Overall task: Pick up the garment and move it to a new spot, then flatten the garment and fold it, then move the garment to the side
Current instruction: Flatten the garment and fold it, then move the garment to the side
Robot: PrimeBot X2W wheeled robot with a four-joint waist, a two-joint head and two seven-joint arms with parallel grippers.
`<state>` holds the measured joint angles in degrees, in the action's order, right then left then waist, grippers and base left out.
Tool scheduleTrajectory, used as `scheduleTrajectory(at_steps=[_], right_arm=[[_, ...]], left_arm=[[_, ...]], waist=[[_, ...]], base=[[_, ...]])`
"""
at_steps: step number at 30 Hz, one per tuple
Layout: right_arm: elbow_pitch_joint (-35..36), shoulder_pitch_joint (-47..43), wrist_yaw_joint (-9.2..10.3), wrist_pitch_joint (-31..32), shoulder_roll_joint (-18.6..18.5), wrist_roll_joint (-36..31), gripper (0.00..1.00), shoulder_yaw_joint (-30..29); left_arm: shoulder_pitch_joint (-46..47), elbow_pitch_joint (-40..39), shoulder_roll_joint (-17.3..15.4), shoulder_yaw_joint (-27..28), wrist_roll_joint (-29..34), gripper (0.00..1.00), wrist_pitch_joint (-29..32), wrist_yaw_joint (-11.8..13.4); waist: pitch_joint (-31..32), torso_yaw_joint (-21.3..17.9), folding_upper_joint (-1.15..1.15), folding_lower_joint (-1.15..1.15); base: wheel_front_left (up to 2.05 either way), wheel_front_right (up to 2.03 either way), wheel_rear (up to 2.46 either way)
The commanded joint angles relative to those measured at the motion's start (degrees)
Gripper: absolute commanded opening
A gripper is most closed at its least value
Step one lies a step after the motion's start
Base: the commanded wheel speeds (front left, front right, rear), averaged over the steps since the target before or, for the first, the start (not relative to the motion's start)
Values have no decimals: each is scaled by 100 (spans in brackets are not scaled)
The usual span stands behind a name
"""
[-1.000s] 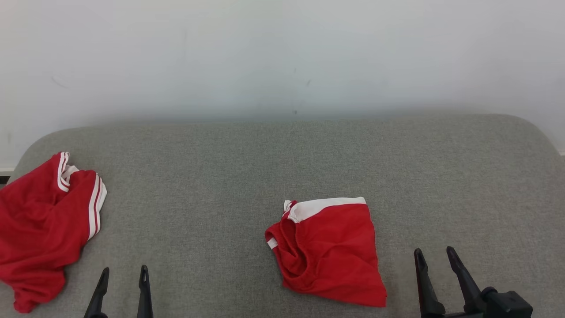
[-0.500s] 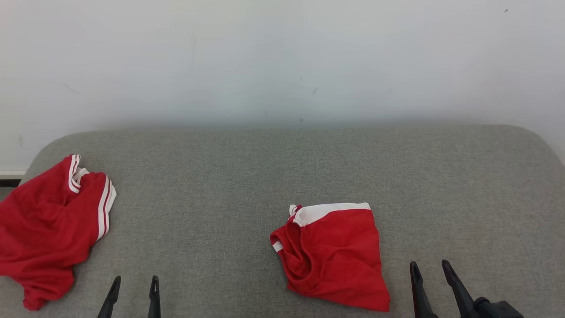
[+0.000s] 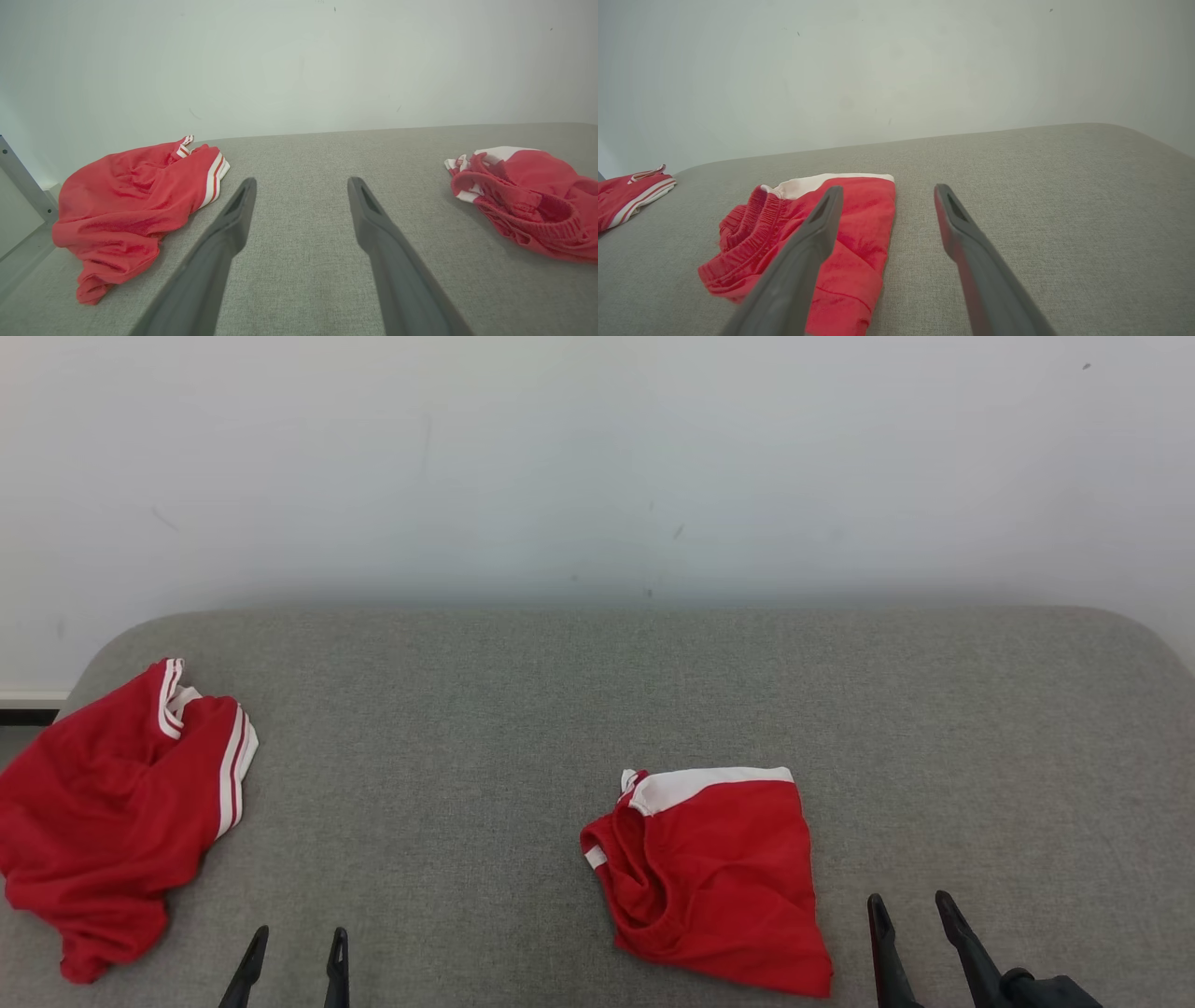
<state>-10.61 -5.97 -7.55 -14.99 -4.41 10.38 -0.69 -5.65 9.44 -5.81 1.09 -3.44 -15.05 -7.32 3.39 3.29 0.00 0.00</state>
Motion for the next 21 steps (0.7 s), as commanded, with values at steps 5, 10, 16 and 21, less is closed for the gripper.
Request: scheduleTrajectory(at_steps=[5,10,16,21], right_arm=[[-31,-39,14,-26,3,-32,100,13],[-54,-38,14,-26,-4,-32,100,8],[-90,-40,14,-27,-7,-32,100,-6],[-98,-27,14,-27,-4,-36,100,-11]], left_arm=[[-22,2,-44,-17,-45,100,-19,-7],[-22,11,-50,-24,-63,100,-19,-10],[-1,21,-47,-44,-65,100,-19,-6],[11,33,-37,-41,-54,100,-19,-7]], waist=[[-8,6,0,0],[-7,2,0,0],[-4,13,0,0],[-6,28,0,0]], base=[[0,0,0],[0,0,0],[0,0,0],[0,0,0]])
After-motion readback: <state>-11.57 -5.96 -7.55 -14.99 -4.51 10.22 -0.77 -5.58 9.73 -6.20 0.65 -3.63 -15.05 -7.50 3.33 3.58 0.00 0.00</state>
